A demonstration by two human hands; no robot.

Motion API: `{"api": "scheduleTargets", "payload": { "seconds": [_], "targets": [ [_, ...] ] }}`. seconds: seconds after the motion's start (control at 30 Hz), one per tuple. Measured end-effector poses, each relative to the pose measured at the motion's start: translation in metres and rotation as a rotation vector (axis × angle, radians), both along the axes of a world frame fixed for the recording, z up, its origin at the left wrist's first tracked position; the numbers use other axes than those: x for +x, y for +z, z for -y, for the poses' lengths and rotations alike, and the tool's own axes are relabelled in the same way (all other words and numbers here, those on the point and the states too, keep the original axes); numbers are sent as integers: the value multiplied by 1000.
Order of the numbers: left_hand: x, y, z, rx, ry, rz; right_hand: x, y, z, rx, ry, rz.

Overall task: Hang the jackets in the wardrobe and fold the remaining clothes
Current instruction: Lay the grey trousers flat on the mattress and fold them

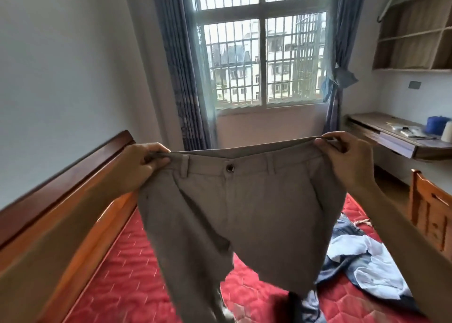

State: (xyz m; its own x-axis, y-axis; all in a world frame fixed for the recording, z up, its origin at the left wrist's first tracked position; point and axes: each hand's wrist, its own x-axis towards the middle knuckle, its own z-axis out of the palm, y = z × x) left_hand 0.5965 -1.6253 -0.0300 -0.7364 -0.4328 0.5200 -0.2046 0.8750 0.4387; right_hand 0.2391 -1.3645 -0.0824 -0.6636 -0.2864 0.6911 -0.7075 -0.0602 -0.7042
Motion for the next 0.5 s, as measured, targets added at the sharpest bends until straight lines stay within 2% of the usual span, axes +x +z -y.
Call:
{"api": "scheduleTargets", "payload": {
  "seconds": [0.23, 0.33, 0.5],
  "targets": [
    [69, -6, 17, -20, 98, 12, 62, -12, 40, 76, 60, -1],
    [81, -24, 53, -41, 185, 41, 69, -22, 84, 142, 118, 21],
    [73, -77, 139, 28, 282, 109, 68, -67, 181, 234, 240, 172]
  ]
}}
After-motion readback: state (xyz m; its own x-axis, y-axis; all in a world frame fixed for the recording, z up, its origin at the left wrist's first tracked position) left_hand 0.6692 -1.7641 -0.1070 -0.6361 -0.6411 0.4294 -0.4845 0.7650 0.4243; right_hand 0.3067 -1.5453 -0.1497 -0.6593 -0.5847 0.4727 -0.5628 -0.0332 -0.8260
